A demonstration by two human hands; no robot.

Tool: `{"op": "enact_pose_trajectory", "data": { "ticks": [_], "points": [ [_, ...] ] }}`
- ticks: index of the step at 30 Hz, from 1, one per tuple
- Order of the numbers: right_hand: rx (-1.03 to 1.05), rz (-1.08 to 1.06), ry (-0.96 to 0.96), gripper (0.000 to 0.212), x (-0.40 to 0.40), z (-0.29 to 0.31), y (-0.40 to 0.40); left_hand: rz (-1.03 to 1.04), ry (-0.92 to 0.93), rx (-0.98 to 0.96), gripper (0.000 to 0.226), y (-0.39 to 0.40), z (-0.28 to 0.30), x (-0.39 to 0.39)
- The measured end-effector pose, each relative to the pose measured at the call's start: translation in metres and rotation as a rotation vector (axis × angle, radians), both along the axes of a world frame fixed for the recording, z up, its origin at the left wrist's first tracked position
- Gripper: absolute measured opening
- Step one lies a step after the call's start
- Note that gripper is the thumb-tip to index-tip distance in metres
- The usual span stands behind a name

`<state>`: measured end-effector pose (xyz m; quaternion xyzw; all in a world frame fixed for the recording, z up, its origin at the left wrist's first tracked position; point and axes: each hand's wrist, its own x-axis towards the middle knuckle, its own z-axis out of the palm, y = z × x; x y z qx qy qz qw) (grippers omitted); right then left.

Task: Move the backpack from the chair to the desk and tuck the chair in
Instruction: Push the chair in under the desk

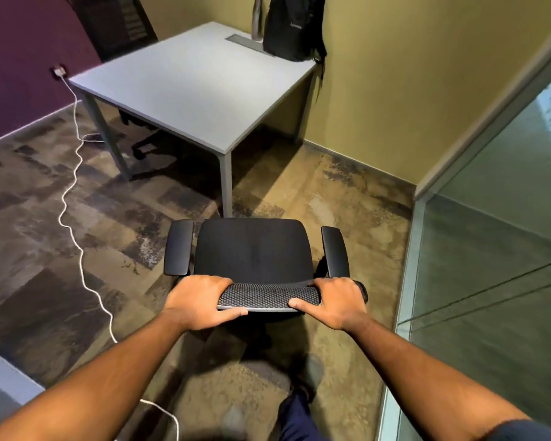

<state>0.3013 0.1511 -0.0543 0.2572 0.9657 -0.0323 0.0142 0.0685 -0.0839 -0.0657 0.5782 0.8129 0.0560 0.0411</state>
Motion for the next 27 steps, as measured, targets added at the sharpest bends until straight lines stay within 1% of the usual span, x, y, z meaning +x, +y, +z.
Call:
{"op": "enact_pose_trajectory", "data": {
  "ticks": [7, 15, 23, 27],
  "points": [
    [-0.029, -0.133, -0.003, 0.105, 0.018, 0.003, -0.019, -0.133, 0.041, -0.019, 0.088, 0.017, 0.003, -0.020],
    [-0.029, -0.243, -0.009, 0.106, 0.028, 0.007, -0.018, -0.227, 0.034, -0.054, 0.099, 0.063, 0.006, -0.042],
    [-0.026, -0.329, -0.008, 0.098, 0.047, 0.010, 0.015, -0.304, 0.011, -0.066, 0.092, 0.120, 0.008, -0.033],
    [-0.019, -0.340, -0.014, 0.100, 0.055, 0.012, 0.038, -0.316, 0.010, -0.059, 0.088, 0.145, 0.009, -0.025]
  ]
}}
